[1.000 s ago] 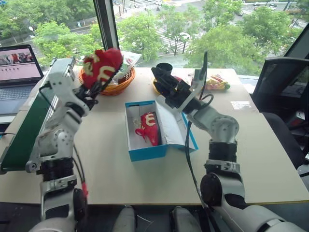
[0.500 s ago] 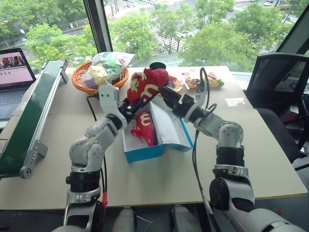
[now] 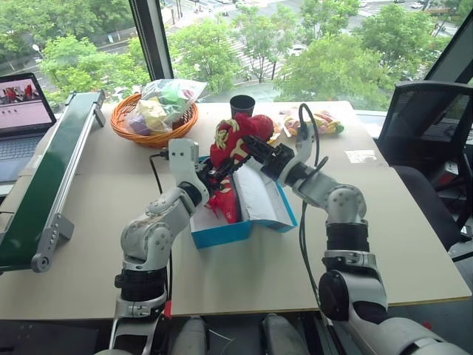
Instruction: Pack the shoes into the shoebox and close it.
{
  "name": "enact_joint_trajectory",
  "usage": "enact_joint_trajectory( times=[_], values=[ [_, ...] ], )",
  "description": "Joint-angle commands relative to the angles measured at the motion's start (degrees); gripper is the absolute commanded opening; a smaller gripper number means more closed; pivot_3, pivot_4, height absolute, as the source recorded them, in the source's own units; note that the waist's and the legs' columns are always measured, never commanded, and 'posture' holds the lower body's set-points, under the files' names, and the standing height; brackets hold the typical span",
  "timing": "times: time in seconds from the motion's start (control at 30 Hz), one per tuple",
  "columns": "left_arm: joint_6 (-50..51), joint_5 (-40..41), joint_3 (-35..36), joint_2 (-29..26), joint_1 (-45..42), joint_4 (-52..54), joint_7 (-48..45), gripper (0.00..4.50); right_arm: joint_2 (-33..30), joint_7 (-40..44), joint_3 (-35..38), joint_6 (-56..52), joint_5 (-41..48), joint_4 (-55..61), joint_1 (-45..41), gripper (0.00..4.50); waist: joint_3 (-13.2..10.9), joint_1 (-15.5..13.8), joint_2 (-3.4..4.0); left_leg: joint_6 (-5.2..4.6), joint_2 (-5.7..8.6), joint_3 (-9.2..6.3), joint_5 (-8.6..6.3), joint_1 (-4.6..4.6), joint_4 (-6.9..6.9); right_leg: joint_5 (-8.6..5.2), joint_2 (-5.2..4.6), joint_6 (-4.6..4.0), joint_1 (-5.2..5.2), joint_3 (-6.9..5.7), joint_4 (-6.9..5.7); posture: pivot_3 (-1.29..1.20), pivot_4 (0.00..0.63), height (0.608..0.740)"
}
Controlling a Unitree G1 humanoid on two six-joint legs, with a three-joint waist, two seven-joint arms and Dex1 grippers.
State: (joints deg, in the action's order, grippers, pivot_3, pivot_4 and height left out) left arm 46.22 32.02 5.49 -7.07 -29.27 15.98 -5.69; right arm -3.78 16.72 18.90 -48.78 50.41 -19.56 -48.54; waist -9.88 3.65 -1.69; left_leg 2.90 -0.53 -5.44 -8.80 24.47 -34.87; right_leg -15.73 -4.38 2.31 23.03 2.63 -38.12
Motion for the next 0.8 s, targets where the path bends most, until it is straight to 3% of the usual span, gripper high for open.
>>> enact_joint_trajectory(
  times=[0.03, 0.07, 0.1, 0.17, 0.27, 0.43, 0.63, 0.8],
  values=[
    [0.3, 0.6, -0.3, -0.3, 0.4, 3.6, -0.7, 2.17, 0.0, -0.3, 1.6, 2.3, 0.4, 0.3, -2.5, 1.53, 0.0, 0.0, 0.00, 0.00, 0.00, 0.00, 0.00, 0.00, 0.00, 0.00, 0.00, 0.00, 0.00, 0.00, 0.00, 0.00, 0.150, 0.740],
    [0.3, 0.9, 0.1, -0.5, 0.7, 3.7, -0.9, 2.17, -0.2, -0.4, 1.7, 2.5, 0.3, 0.2, -2.8, 1.17, 0.0, 0.0, 0.00, 0.00, 0.00, 0.00, 0.00, 0.00, 0.01, 0.00, 0.00, 0.00, 0.00, 0.00, 0.00, 0.00, 0.150, 0.740],
    [0.3, 2.0, 0.7, -0.3, 1.1, 4.1, -1.6, 3.00, -0.4, -0.4, 1.6, 2.7, -0.1, 0.1, -3.0, 0.88, 0.0, -0.1, 0.00, 0.00, 0.00, 0.00, 0.00, 0.00, 0.01, 0.00, 0.00, 0.00, 0.00, 0.00, 0.00, 0.00, 0.150, 0.740],
    [1.2, 4.3, 1.3, -0.5, 1.9, 5.2, -3.3, 3.55, -1.6, -0.1, 0.2, 3.8, -2.4, 0.2, -3.3, 0.42, 0.0, -0.1, 0.00, 0.00, 0.01, 0.00, 0.00, 0.01, 0.01, 0.00, -0.01, 0.00, 0.00, 0.00, 0.02, 0.00, 0.150, 0.740],
    [3.0, 4.6, 1.8, -2.8, 3.2, 6.1, -3.8, 4.49, -3.5, 0.4, -1.6, 4.8, -5.2, 1.5, -5.5, 0.35, 0.0, -0.2, 0.01, 0.00, 0.01, 0.00, 0.00, 0.02, 0.00, 0.00, -0.01, 0.00, 0.01, 0.00, 0.02, 0.00, 0.150, 0.740],
    [4.2, 4.1, 4.8, -12.7, 4.4, 3.6, -9.0, 4.50, -8.4, 2.5, -7.5, 2.6, -9.8, 6.3, -9.3, 0.34, 0.0, 0.3, 0.05, 0.00, -0.03, 0.02, 0.00, -0.03, 0.05, 0.00, 0.03, 0.00, 0.03, 0.01, 0.01, 0.00, 0.150, 0.740],
    [1.4, -2.3, 5.5, -25.1, 6.8, -1.9, -13.1, 4.50, -13.5, 9.1, -16.9, -8.9, -9.3, 13.9, -11.8, 0.34, -0.1, 0.3, 0.10, 0.00, -0.06, 0.04, 0.00, -0.03, 0.10, -0.01, 0.04, 0.01, 0.06, 0.01, 0.04, 0.00, 0.150, 0.740],
    [-0.3, -4.5, 8.0, -30.7, 11.0, -2.0, -16.1, 4.50, -13.8, 14.3, -24.0, -12.9, -10.9, 15.8, -9.5, 0.34, -0.1, 0.1, 0.11, 0.00, -0.07, 0.04, 0.00, -0.02, 0.09, -0.01, 0.03, 0.01, 0.06, 0.01, 0.04, 0.00, 0.150, 0.740]
  ],
)
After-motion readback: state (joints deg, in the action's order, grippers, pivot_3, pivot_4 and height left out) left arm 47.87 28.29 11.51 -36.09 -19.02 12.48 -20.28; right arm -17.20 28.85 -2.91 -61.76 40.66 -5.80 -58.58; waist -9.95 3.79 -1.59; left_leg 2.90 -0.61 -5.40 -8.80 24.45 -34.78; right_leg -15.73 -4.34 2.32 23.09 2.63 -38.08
